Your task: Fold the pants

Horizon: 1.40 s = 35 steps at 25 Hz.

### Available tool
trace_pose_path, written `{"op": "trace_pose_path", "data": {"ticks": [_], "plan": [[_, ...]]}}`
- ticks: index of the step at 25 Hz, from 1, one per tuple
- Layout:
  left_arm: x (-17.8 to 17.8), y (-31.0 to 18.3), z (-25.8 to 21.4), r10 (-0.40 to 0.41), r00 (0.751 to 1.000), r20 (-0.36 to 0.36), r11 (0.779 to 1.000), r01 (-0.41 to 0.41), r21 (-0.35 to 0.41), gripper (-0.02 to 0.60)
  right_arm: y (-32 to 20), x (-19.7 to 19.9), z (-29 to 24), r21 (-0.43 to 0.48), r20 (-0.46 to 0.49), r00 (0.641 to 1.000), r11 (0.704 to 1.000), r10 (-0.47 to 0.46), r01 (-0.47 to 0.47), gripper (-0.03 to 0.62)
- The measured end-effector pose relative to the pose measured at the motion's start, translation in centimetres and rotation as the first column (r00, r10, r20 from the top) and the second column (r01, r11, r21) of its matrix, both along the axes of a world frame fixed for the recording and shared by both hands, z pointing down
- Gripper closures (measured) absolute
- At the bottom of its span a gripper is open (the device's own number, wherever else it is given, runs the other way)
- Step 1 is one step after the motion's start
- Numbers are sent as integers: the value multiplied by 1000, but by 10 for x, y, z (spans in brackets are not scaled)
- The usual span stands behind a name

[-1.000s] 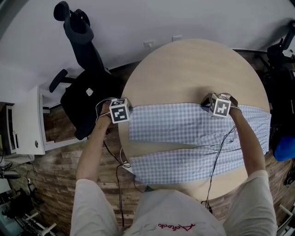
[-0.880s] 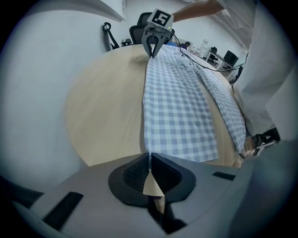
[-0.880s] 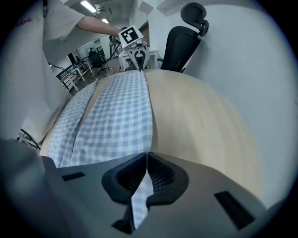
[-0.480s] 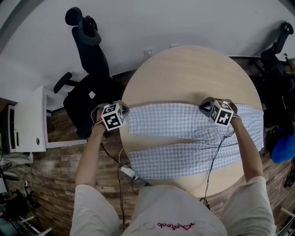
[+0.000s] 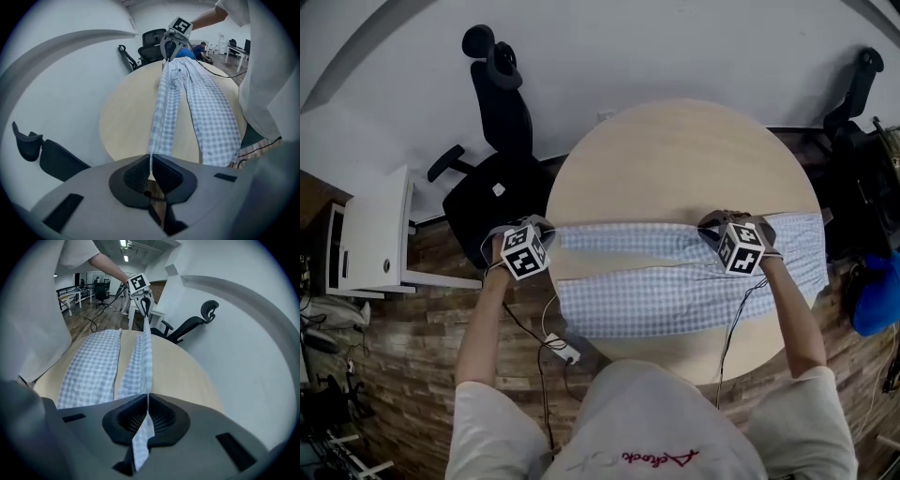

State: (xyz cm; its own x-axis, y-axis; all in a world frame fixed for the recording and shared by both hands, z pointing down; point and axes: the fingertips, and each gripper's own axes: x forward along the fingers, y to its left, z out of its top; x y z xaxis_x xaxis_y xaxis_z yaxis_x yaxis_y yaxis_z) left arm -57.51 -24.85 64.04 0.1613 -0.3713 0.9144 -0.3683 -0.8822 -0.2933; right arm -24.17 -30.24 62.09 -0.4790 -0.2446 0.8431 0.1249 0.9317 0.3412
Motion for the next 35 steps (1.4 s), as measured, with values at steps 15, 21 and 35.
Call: {"op": "trace_pose_path", "data": {"ticks": [15,21,35], "plan": [[19,117,-6,-8,1000,-16,991,10,136,538,119,23,2,108,-47,998,994,33,-28,556],[22,171,17,-8,1000,-31,995,11,99,538,170,30,19,102,-58,996,993,64,-57,556],[42,229,59,-16,1000,-3,998,16,60,538,214,45,78,75,-98,987,990,129,-122,557]]}}
